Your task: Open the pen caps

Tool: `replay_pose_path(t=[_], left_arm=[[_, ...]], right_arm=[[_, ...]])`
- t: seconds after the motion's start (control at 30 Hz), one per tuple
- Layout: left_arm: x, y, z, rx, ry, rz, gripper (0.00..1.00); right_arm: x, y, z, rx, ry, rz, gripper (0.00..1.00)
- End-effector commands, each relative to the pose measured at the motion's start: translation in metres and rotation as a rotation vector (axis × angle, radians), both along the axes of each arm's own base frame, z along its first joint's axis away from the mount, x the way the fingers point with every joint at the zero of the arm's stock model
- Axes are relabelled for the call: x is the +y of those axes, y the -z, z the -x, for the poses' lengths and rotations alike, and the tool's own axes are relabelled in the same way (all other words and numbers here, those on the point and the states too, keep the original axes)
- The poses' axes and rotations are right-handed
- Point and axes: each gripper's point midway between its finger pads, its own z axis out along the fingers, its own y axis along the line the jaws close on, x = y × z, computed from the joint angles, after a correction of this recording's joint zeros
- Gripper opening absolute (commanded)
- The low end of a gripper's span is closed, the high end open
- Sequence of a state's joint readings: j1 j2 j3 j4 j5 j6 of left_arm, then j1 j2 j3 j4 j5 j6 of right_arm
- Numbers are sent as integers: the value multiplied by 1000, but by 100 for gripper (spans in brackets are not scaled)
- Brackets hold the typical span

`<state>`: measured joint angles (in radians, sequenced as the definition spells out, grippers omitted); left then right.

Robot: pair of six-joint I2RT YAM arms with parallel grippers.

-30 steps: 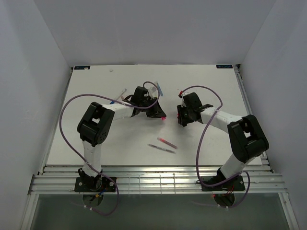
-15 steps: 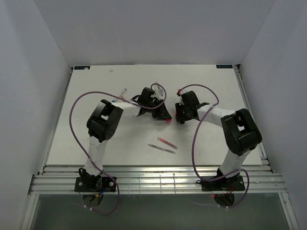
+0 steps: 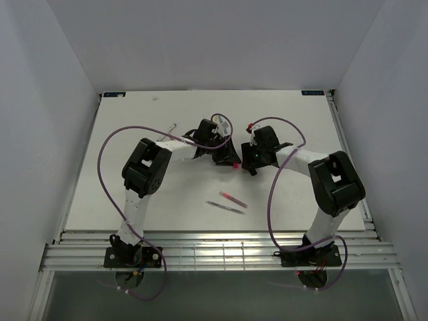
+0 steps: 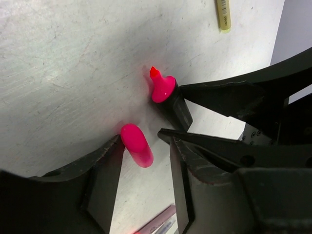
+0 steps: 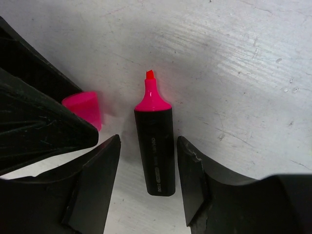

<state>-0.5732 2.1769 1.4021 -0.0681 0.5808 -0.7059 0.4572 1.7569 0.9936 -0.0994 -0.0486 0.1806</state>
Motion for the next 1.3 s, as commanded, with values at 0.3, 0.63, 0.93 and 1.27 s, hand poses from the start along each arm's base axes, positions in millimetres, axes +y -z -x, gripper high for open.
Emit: replay_pose_path(t=[0.3,0.63,0.93,1.27], left_arm=[[16,-16,-14,-67,-33,-66,62],[34,-45,-9,-143,-48,-29,64],[50,-88,-2,-225,-33,15,60],[57,-123,12,-261,-28,92,46]], right_arm=[[-7,-61,-22,-110,17,-54,62],[-69,-82,-72,-159,134,1,64],[-92,-53,-96,-94,167,55,63],[-98,-14,-79,-2,164,89,47]])
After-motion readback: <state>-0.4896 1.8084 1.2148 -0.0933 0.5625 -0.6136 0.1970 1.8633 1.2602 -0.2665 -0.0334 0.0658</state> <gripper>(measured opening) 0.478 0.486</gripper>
